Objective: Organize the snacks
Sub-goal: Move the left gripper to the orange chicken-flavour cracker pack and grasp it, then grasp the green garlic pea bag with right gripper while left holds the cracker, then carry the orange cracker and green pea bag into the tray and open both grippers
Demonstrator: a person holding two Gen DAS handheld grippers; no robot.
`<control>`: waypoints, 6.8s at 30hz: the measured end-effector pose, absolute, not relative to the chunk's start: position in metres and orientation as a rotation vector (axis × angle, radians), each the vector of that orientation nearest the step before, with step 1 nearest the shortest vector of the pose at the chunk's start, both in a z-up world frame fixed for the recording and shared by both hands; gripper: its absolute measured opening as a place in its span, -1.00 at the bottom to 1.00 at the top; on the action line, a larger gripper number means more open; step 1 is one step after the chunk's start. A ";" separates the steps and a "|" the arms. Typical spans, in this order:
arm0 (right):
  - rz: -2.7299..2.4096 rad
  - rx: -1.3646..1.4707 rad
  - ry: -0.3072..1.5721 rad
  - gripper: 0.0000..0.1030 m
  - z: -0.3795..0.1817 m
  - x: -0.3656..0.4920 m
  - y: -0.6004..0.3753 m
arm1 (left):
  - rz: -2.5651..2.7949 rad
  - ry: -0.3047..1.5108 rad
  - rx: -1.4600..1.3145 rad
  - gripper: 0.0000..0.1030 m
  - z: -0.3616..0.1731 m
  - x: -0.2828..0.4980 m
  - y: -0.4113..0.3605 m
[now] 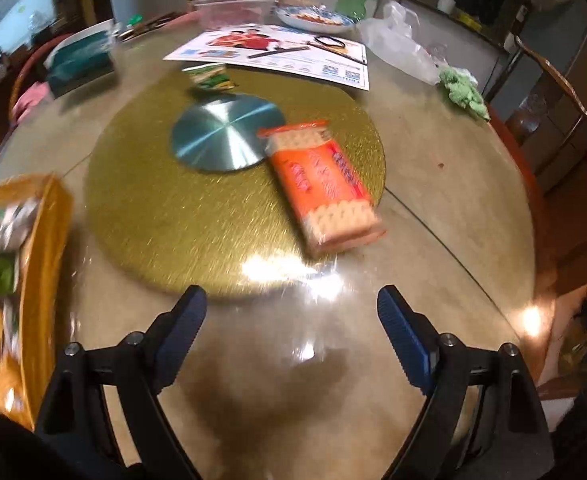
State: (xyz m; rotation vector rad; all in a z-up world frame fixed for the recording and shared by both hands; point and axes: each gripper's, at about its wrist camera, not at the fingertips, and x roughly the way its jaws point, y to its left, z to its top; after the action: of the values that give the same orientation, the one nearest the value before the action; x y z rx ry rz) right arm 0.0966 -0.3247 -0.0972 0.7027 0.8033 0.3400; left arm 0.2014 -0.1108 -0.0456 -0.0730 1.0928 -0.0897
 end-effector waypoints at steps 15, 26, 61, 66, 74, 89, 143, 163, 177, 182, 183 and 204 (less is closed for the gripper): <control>0.288 0.633 0.761 0.46 -0.080 0.081 -0.320 | -0.034 1.126 0.009 0.69 -0.072 0.280 -0.143; 0.240 0.728 0.784 0.46 -0.092 0.089 -0.356 | -0.036 1.094 0.038 0.69 -0.073 0.291 -0.153; 0.558 0.374 1.045 0.45 -0.073 0.268 -0.212 | -0.126 1.033 -0.032 0.13 -0.072 0.076 -0.031; 0.560 0.308 1.074 0.45 -0.070 0.303 -0.182 | -0.105 1.019 -0.067 0.13 -0.072 0.081 -0.022; 0.547 0.185 1.036 0.45 -0.053 0.359 -0.134 | -0.105 1.019 -0.043 0.13 -0.073 0.084 -0.018; 0.338 -0.175 0.952 -0.17 -0.069 0.400 -0.053 | -0.103 1.026 -0.005 0.13 -0.074 0.081 -0.021; 0.632 0.180 0.972 -0.30 -0.053 0.048 -0.167 | -0.107 0.867 -0.181 0.12 -0.010 -0.024 0.014; 0.869 0.031 0.966 -0.30 -0.023 0.083 -0.005 | 0.190 0.750 -0.320 0.12 0.021 -0.008 0.193; 0.742 -0.050 0.944 -0.30 -0.024 0.125 0.043 | 0.162 0.835 -0.271 0.12 -0.007 0.055 0.230; 0.726 -0.056 0.970 -0.29 -0.031 0.134 0.048 | 0.136 0.907 -0.294 0.13 -0.024 0.071 0.236; 0.719 -0.055 0.972 -0.25 -0.032 0.135 0.049 | 0.129 0.914 -0.294 0.13 -0.027 0.072 0.236; 0.666 0.125 0.808 0.55 -0.005 0.034 -0.045 | 0.364 0.747 -0.032 0.75 0.011 -0.037 0.141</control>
State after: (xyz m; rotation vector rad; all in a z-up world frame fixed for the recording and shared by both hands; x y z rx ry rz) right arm 0.0336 -0.0446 -0.0047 0.1245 0.8084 0.6655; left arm -0.0373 0.1407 0.0114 -0.0325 0.7469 0.3638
